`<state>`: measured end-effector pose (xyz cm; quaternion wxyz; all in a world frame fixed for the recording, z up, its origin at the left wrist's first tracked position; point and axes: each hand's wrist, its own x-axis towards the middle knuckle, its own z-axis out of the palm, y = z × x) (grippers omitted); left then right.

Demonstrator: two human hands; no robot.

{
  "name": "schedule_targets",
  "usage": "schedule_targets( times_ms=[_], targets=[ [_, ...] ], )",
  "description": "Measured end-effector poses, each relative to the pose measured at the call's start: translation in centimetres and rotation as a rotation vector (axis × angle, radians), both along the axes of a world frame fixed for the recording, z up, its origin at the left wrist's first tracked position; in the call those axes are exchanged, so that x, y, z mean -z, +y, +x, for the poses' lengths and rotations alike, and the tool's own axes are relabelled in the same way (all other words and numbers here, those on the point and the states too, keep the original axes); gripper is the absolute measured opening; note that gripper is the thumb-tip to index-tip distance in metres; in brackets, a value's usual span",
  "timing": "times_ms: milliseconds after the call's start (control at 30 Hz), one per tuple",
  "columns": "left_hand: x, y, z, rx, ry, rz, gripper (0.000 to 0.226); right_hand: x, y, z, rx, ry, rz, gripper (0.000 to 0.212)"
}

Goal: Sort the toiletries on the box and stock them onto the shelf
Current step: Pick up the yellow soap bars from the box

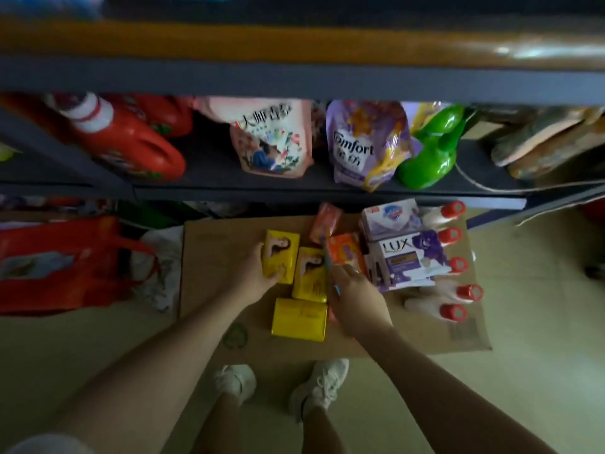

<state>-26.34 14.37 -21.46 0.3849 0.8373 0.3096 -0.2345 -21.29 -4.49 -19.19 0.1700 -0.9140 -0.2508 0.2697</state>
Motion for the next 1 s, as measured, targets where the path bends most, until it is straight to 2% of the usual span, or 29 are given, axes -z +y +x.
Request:
schedule_targets(
  times_ms=[67,167,267,367,467,600,700,800,867,933,1000],
  targets=[
    [2.4,-0.8,0.7,-0.054,-0.054,0.010,0.075,0.6,-0.2,-0.9,0.066,-0.004,0.024,0.025],
    [4.3,-1.4,2.1,-0.051,0.028,0.133,0.096,1.2,-0.8,-1.8,0.122,-0.007,0.075,0.020],
    [4.6,-0.6,3.1,-0.079,0.085,0.141,0.096,1.6,-0.7,-2.6,0.151,-0.003,0.063,0.019],
    [4.2,1.4,2.3,0.029,0.164,0.172,0.094,1.3,0.7,-3.7,0.220,-0.003,0.029,0.018],
    [4.0,3.8,0.5,0.001,0.125,0.043,0.086,1.5,3.1,-4.9,0.232,-0.014,-0.099,0.021],
    [3.7,6.3,-0.7,-0.162,0.079,-0.100,0.069,2.4,6.6,-6.2,0.300,0.054,-0.330,0.048],
    [3.9,7.0,-0.9,-0.153,0.059,-0.177,0.065,3.1,8.3,-6.6,0.406,0.076,-0.384,0.047],
    [4.2,8.4,-1.2,-0.233,0.074,-0.231,0.065,3.8,9.5,-6.1,0.473,0.071,-0.289,0.036],
    [4.5,9.9,-1.9,-0.271,0.094,-0.224,0.060,4.2,10.6,-5.8,0.559,0.115,-0.104,0.036],
    [4.9,11.5,-2.8,-0.314,0.118,-0.216,0.053,4.5,11.9,-5.6,0.777,0.209,0.108,0.048],
    [5.1,12.5,-3.5,-0.336,0.098,-0.215,0.051,5.0,13.2,-4.8,1.011,0.300,0.182,0.068]
  ],
)
